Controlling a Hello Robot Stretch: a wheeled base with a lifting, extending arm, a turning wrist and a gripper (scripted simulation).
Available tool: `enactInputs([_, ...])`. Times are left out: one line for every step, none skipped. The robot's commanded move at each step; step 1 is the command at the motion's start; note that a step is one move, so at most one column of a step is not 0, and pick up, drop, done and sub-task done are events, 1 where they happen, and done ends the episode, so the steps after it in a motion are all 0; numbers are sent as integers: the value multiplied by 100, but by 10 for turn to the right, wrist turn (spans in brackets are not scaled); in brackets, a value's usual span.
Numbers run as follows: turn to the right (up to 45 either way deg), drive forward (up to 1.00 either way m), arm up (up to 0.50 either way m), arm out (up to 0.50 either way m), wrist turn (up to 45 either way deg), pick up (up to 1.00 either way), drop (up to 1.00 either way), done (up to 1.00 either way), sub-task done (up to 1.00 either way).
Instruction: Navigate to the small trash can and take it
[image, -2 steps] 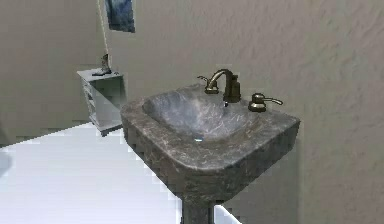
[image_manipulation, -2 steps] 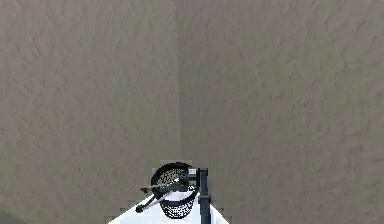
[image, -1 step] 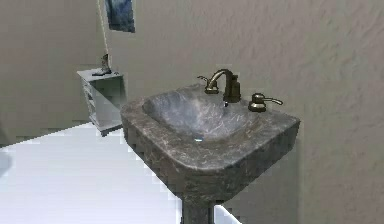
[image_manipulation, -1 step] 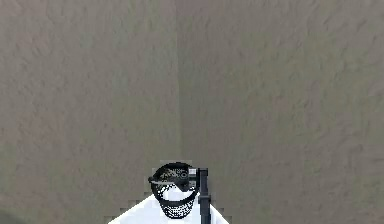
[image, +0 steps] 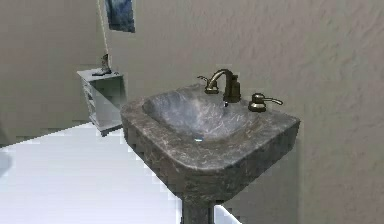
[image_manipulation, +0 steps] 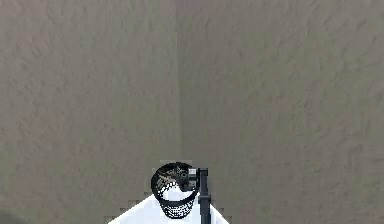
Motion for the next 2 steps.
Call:
enactInputs([0, 0, -30, 0, 0, 0, 0, 0, 0])
enactInputs([0, 0, 0, 0, 0, 100, 0, 0, 0])
